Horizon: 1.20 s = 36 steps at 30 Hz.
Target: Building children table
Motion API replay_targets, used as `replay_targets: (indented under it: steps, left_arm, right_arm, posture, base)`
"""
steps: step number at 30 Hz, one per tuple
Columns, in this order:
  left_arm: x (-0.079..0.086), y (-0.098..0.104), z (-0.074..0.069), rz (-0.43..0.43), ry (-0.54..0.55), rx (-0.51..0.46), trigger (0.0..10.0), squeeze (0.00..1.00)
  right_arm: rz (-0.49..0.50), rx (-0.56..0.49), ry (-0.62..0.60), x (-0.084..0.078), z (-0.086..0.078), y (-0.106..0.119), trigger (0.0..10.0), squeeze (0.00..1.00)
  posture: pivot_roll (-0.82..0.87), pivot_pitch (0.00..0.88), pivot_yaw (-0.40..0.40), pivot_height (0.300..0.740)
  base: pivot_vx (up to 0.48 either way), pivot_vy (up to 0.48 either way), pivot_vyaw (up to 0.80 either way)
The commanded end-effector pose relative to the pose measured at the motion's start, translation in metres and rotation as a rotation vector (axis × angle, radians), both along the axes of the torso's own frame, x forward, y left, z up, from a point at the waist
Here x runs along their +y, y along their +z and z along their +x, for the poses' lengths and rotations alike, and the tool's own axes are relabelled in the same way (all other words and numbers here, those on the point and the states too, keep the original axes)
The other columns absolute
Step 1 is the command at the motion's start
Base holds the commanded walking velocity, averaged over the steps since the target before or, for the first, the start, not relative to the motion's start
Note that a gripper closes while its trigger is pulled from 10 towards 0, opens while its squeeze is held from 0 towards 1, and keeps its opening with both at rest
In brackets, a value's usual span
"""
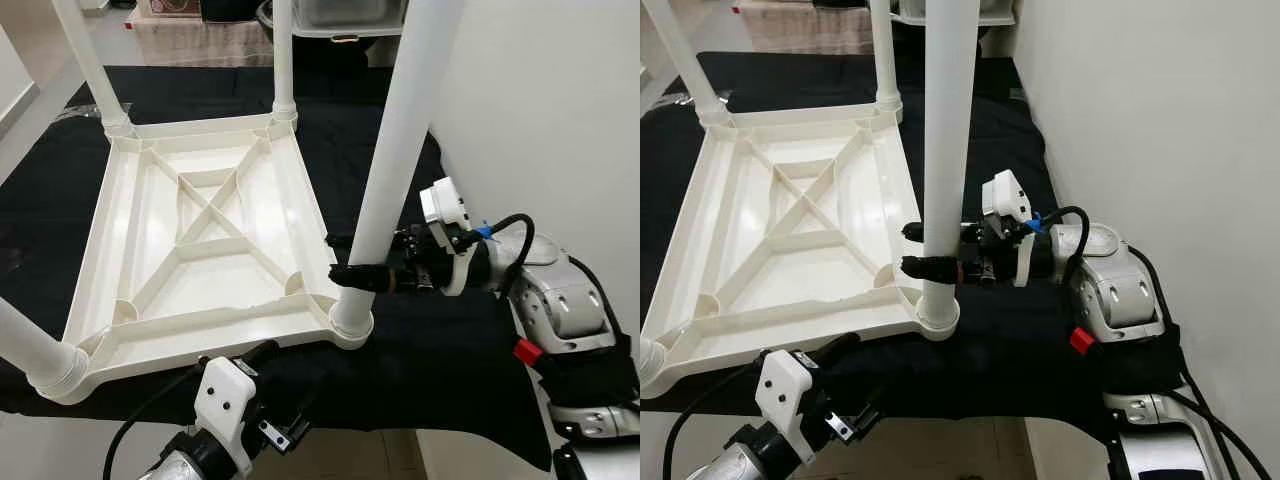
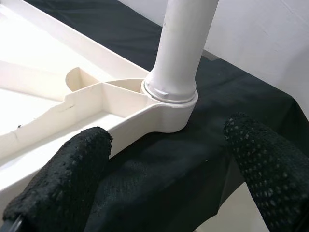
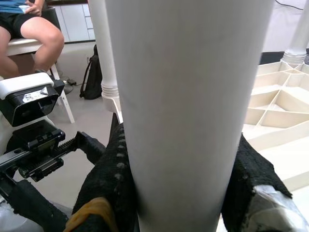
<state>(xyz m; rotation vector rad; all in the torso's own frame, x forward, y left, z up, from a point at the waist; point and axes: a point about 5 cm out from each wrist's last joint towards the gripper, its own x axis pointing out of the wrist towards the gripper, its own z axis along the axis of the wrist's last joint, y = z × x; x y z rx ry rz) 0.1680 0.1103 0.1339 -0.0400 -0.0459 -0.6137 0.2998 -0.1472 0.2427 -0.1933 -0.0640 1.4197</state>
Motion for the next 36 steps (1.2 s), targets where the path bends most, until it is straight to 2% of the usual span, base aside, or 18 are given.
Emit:
replay_targets:
  steps: [1, 3, 4, 6, 9, 13, 14, 16, 17, 18, 19, 22, 23, 29, 30, 31, 32, 36]
  left_arm:
    - [0.002, -0.003, -0.002, 0.005, 0.007, 0.015, 10.0, 0.0]
    - [0.003, -0.003, -0.002, 0.006, 0.009, 0.015, 10.0, 0.0]
    - [0.006, -0.003, -0.002, 0.007, 0.012, 0.016, 10.0, 0.0]
    - [0.008, -0.003, -0.002, 0.009, 0.01, 0.019, 10.0, 0.0]
    - [0.008, -0.003, -0.001, 0.011, 0.005, 0.021, 10.0, 0.0]
    - [0.007, -0.004, 0.001, 0.012, 0.0, 0.022, 10.0, 0.0]
    - [0.007, -0.004, 0.001, 0.01, 0.002, 0.02, 10.0, 0.0]
    - [0.006, -0.004, 0.001, 0.009, 0.004, 0.018, 10.0, 0.0]
    - [0.006, -0.003, 0.001, 0.007, 0.007, 0.017, 10.0, 0.0]
    - [0.006, -0.003, 0.001, 0.007, 0.007, 0.017, 10.0, 0.0]
    - [0.006, -0.003, 0.0, 0.006, 0.011, 0.015, 10.0, 0.0]
    - [0.007, -0.002, 0.0, 0.004, 0.012, 0.014, 10.0, 0.0]
    - [0.006, -0.002, 0.0, 0.002, 0.011, 0.013, 10.0, 0.0]
    - [0.003, 0.0, 0.001, -0.003, 0.005, 0.011, 10.0, 0.0]
    - [0.003, 0.001, 0.0, -0.005, 0.004, 0.011, 10.0, 0.0]
    - [0.003, 0.001, 0.0, -0.005, 0.004, 0.011, 10.0, 0.0]
    - [0.003, 0.001, 0.0, -0.006, 0.003, 0.011, 10.0, 0.0]
    - [0.003, 0.002, 0.0, -0.005, 0.005, 0.011, 10.0, 0.0]
  right_arm:
    - [0.027, 0.034, 0.035, 0.002, -0.006, -0.005, 0.0, 0.0]
    - [0.057, 0.059, -0.109, 0.014, -0.002, -0.018, 0.0, 0.0]
    - [0.026, 0.047, -0.607, 0.021, 0.017, -0.038, 0.0, 0.0]
    - [-0.029, 0.236, -0.953, 0.049, -0.017, -0.084, 0.0, 0.0]
    - [-0.023, 0.343, -0.923, 0.067, -0.043, -0.096, 0.0, 0.0]
    - [-0.004, 0.262, -0.954, 0.06, -0.022, -0.078, 0.0, 0.0]
    - [-0.021, 0.231, -0.946, 0.057, -0.018, -0.075, 6.4, 0.0]
    - [-0.032, 0.208, -0.943, 0.055, -0.015, -0.073, 6.4, 0.0]
    - [-0.035, 0.188, -0.931, 0.054, -0.013, -0.07, 10.0, 0.0]
    - [-0.035, 0.188, -0.931, 0.054, -0.013, -0.07, 10.0, 0.0]
    - [0.063, 0.19, -0.783, 0.064, -0.014, -0.056, 10.0, 0.8]
    - [0.152, 0.215, -0.621, 0.078, -0.023, -0.042, 10.0, 0.8]
    - [0.195, 0.218, -0.482, 0.076, -0.027, -0.033, 10.0, 1.0]
    - [0.182, 0.116, -0.13, 0.06, -0.028, -0.005, 10.0, 0.96]
    - [0.152, 0.084, -0.06, 0.055, -0.024, 0.001, 10.0, 0.18]
    - [0.152, 0.084, -0.06, 0.055, -0.024, 0.001, 10.0, 0.18]
    - [0.132, 0.064, -0.001, 0.052, -0.022, 0.007, 10.0, 0.0]
    - [0.108, 0.034, 0.093, 0.049, -0.018, 0.016, 10.0, 0.0]
  posture:
    - [0.04, 0.166, -0.038, 0.74]
    - [0.04, 0.178, -0.044, 0.74]
    - [0.01, 0.192, -0.037, 0.74]
    - [0.02, 0.192, -0.033, 0.74]
    - [0.02, 0.197, -0.023, 0.74]
    - [0.02, 0.188, -0.031, 0.74]
    - [0.02, 0.187, -0.039, 0.74]
    - [0.02, 0.187, -0.039, 0.74]
    - [0.02, 0.188, -0.039, 0.74]
    - [0.02, 0.188, -0.039, 0.74]
    - [0.02, 0.191, -0.038, 0.74]
    - [0.02, 0.191, -0.038, 0.74]
    - [0.01, 0.199, -0.038, 0.74]
    - [0.02, 0.211, -0.035, 0.74]
    - [0.02, 0.219, -0.036, 0.74]
    - [0.02, 0.219, -0.036, 0.74]
    - [0.02, 0.219, -0.037, 0.74]
    - [0.03, 0.222, -0.036, 0.74]
  base:
    - [0.0, 0.0, 0.0]
    - [0.0, 0.0, 0.0]
    - [0.0, 0.0, 0.0]
    - [0.0, 0.0, 0.0]
    - [0.0, 0.0, 0.0]
    - [0.0, 0.0, 0.0]
    - [0.0, 0.0, 0.0]
    - [0.0, 0.0, 0.0]
    - [0.0, 0.0, 0.0]
    - [0.0, 0.0, 0.0]
    - [0.0, 0.0, 0.0]
    - [0.0, 0.0, 0.0]
    - [0.0, 0.0, 0.0]
    - [0.0, 0.0, 0.0]
    - [0.0, 0.0, 0.0]
    - [0.0, 0.0, 0.0]
    - [0.0, 0.0, 0.0]
    - [0.0, 0.0, 0.0]
